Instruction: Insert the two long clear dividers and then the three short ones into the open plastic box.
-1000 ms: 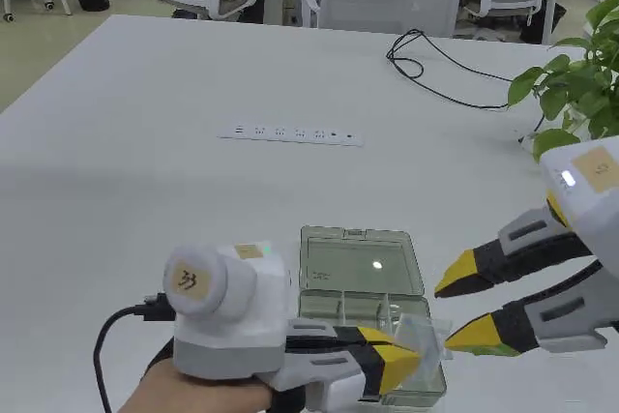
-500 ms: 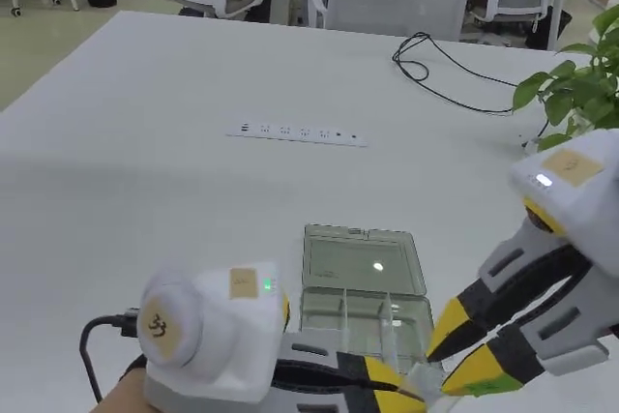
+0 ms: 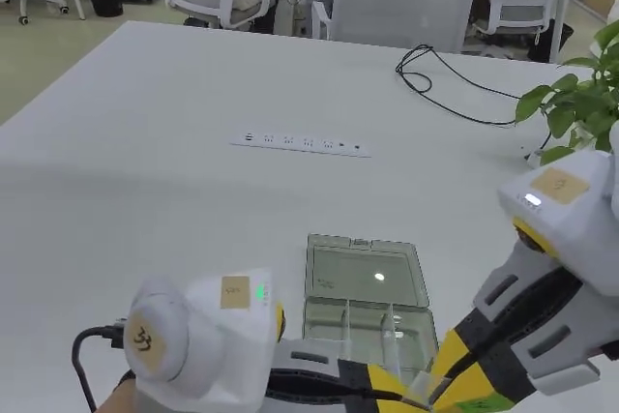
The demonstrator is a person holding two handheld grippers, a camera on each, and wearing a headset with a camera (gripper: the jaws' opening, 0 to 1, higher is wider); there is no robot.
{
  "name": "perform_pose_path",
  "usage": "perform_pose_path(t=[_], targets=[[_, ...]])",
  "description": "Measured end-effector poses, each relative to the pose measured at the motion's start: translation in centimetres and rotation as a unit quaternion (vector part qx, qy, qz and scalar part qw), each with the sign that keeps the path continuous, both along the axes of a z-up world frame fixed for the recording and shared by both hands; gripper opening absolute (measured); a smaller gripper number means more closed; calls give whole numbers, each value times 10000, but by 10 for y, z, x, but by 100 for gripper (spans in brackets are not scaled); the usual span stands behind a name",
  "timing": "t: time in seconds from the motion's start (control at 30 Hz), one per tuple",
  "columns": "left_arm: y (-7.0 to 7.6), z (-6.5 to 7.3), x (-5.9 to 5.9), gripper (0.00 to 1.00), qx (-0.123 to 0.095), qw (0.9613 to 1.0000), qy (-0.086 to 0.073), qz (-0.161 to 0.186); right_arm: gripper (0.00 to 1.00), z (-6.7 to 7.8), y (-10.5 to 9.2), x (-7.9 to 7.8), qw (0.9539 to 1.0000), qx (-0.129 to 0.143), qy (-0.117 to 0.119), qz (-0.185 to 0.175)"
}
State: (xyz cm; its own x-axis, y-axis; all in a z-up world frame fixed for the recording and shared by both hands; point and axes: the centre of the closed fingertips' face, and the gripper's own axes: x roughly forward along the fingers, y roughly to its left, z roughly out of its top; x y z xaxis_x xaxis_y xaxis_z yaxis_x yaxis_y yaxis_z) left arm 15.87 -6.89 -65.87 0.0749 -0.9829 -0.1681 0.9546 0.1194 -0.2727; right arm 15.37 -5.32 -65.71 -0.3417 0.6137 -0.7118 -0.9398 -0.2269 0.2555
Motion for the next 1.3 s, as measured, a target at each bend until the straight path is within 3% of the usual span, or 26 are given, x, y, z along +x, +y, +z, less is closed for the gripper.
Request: perform_pose_path(t=[0.17,0.53,1.0,1.3], targets=[[0,-3,-1,0,-14,10000,39,48,3,-2,0,-1,10000,-22,-46,45],[3,-6,-1,0,40,9999,-57,136,3,-5,3,0,9997,-52,-242,66],[8,-13,-2,0,144,9995,62,265,3,-8,-4,4,9993,-134,-344,-21],[19,-23,0,10,235,9982,206,513,3,-12,-11,11,9986,-192,-441,-203]])
